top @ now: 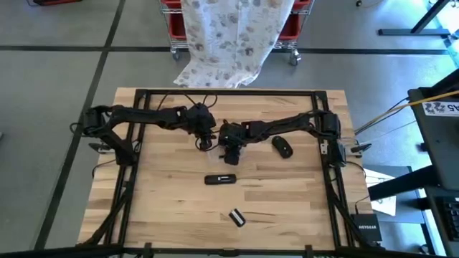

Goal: Insert battery
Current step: Insert the silver battery into the remote

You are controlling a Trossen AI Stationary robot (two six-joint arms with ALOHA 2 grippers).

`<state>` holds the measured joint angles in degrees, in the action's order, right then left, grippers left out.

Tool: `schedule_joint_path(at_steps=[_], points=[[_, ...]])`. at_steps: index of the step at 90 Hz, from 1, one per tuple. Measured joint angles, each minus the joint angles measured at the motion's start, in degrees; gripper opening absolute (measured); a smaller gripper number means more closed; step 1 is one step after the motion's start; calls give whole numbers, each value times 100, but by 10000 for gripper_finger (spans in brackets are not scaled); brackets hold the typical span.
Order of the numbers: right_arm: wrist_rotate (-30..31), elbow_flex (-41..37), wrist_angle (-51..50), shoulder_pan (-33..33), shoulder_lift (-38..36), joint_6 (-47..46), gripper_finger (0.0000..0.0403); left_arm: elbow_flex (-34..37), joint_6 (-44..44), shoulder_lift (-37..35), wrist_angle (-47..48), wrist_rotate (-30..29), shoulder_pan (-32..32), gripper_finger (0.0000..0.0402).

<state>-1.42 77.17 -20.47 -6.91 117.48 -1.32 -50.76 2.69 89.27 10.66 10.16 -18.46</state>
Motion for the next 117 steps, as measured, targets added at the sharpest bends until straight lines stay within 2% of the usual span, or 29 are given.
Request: schedule_joint_path(at_steps=[20, 32, 40, 57, 68, 87, 103, 117], points=[[-457, 7, 81, 4, 66, -20, 24, 4, 3, 0, 52, 1, 4, 12], [-479, 7, 60, 4, 6, -139, 19, 4, 5, -2, 63, 1, 3, 12], [-470, 4, 48, -3, 5, -363, 48, 2, 5, -2, 59, 5, 4, 12], [-517, 2, 0, 4, 5, -701, 152, 2, 32, -2, 69, -3, 4, 12], [-530, 2, 4, 4, 5, -893, 172, 2, 36, -2, 65, -25, 2, 12], [-749, -4, 77, -34, 5, -901, 122, 2, 36, -2, 96, -21, 2, 12], [-1353, -7, 143, -145, 10, -762, 70, 0, 24, -2, 93, 0, 2, 12], [-1470, -11, 282, -224, 12, -789, 51, 0, 10, -2, 89, -1, 1, 12]])
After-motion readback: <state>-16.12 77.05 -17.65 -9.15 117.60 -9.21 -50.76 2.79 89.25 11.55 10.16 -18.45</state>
